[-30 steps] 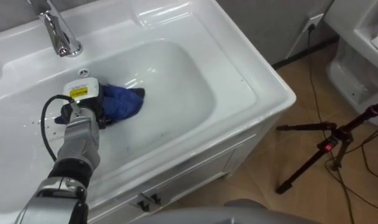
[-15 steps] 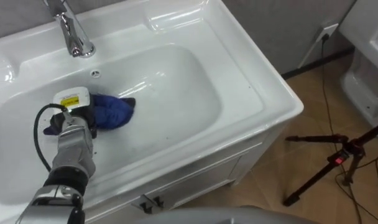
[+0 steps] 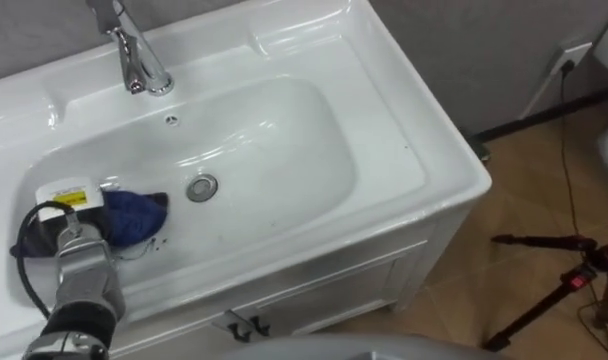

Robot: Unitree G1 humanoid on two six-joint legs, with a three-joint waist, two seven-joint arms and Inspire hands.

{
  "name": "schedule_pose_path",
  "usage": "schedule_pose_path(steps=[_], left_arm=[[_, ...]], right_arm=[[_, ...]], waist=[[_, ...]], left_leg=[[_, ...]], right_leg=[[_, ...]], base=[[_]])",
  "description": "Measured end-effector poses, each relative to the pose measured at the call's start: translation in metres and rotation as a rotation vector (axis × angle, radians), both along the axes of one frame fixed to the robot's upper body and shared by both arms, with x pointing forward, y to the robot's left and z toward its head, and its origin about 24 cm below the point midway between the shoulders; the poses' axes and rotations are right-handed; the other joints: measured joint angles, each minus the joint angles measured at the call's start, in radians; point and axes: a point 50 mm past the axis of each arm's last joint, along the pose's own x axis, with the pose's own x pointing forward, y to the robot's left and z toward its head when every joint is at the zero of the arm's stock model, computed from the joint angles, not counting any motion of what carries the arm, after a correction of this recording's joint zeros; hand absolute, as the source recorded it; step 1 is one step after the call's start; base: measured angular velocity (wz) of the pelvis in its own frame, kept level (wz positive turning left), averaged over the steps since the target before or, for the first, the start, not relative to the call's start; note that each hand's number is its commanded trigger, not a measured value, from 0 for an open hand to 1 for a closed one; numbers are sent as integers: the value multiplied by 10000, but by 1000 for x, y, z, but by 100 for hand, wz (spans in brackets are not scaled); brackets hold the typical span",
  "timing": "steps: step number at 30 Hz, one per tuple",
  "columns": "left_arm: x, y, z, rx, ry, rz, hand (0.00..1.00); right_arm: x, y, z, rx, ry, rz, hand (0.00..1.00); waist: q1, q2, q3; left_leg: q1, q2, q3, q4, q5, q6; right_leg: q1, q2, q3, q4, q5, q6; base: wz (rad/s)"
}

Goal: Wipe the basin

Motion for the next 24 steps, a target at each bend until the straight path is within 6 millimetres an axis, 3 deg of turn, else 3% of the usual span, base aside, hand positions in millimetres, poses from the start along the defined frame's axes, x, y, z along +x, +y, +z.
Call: schedule_pose_path(steps=[5, 9, 13, 16, 19, 21, 24], left_arm=[[-14, 1, -5, 26, 307, 59, 100], [-17, 2, -7, 49, 385, 142, 100], [-20, 5, -6, 185, 489, 293, 100], [-29, 9, -9, 276, 727, 389, 100], [-32, 9, -10, 282, 801, 396, 100], [-31, 7, -10, 320, 867, 222, 100], [-27, 2, -10, 403, 886, -226, 100]], right_arm=[[12, -11, 5, -281, -154, 672, 0], [24, -13, 6, -313, -387, 789, 0], [31, -16, 8, -378, -627, 920, 0], [35, -20, 10, -442, -865, 1175, 0], [34, -20, 9, -338, -988, 1254, 0], [32, -18, 8, -226, -1057, 1245, 0], [30, -16, 6, -93, -1297, 1033, 0]], waist=[[151, 258, -68], [173, 260, -66], [207, 255, -68], [255, 251, -66], [255, 253, -62], [150, 249, -53], [77, 225, -12]], left_leg=[[-123, -18, -475, 10, 238, 5], [-237, -15, -686, 11, 424, -11], [-338, -51, -674, -9, 532, -48], [-356, -221, -655, -56, 538, -55], [-289, -344, -666, -288, 577, -86], [-276, -422, -642, -416, 622, -34], [-293, -508, -681, -394, 658, 21]], right_leg=[[15, 7, -222, 43, -122, -194], [-34, -16, -487, 184, -319, -398], [-95, -19, -704, 234, -366, -477], [-6, -209, -1727, 333, -365, -477], [72, -319, -2364, 343, -363, -473], [145, -375, -2717, 324, -362, -470], [144, -468, -2776, 331, -408, -386]], base=[[12], [16], [-1], [-20], [-5], [11], [8]])
